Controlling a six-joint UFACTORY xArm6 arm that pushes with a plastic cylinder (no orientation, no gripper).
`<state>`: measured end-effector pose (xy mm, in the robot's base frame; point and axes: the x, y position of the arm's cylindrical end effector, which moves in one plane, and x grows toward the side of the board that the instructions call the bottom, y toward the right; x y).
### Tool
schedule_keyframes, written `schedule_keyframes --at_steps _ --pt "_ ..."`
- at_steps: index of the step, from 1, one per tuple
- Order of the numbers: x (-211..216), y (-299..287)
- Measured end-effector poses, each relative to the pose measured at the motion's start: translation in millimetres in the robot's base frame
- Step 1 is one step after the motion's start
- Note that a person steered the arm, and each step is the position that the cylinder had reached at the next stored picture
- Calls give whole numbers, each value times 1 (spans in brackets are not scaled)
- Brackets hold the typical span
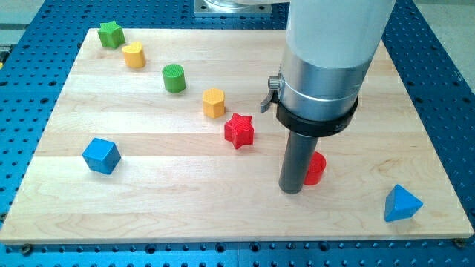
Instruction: Place the blue cube in between the blue triangle and the red circle
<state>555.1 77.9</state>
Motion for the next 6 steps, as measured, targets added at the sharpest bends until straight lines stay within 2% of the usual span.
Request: schedule_keyframes --at_steps 2,3,4,5,6 --pt "-6 8" --pt "29 -56" --pt "45 -158" --pt "29 -255" --pt "-7 -313"
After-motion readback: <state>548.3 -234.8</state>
